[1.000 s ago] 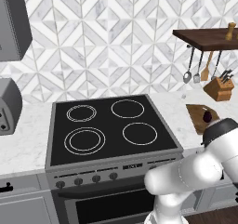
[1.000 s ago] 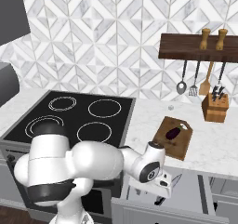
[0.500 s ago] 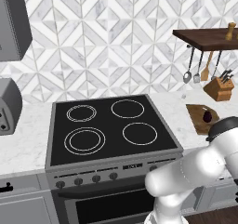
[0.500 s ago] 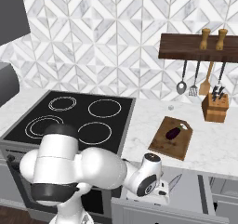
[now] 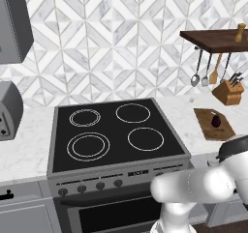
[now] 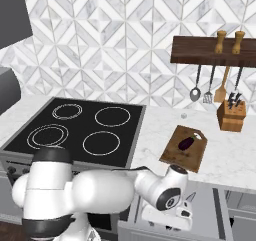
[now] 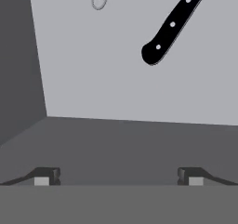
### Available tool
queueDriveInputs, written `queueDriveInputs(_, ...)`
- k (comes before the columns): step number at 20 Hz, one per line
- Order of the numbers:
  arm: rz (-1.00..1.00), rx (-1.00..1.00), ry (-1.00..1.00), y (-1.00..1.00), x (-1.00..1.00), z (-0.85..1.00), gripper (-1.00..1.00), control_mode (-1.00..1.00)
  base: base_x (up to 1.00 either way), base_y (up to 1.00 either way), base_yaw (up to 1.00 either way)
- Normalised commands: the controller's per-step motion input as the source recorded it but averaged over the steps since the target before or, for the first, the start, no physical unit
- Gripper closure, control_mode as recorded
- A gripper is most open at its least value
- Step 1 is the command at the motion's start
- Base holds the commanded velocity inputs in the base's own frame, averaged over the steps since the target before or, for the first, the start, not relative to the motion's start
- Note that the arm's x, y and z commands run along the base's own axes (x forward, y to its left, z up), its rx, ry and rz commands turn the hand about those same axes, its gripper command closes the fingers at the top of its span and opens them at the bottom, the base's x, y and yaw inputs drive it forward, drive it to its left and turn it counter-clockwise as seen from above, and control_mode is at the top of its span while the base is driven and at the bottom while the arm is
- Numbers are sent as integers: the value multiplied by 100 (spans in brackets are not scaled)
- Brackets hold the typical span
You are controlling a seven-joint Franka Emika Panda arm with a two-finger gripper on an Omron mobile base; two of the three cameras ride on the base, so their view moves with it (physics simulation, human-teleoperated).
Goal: Place the appropriate cutting tool for cutting the eggplant skin on the cutting board.
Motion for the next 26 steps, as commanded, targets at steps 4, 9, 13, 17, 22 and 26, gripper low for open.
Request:
queueDriveInputs(4,0,0,15,0,-100,25,-100,-100,0,0,0)
queueDriveInputs(9,0,0,14,0,-88,15,-100,-100,0,0,0)
queueDriveInputs(13,0,0,-1,-13,7,33,-100,-100,0,0,0)
queueDriveInputs(17,0,0,-7,-24,65,21,-100,-100,0,0,0)
queueDriveInputs(22,0,0,-12,-22,66,1,-100,-100,0,0,0)
queueDriveInputs(26,-3,0,-17,-15,66,-4,-100,-100,0,0,0)
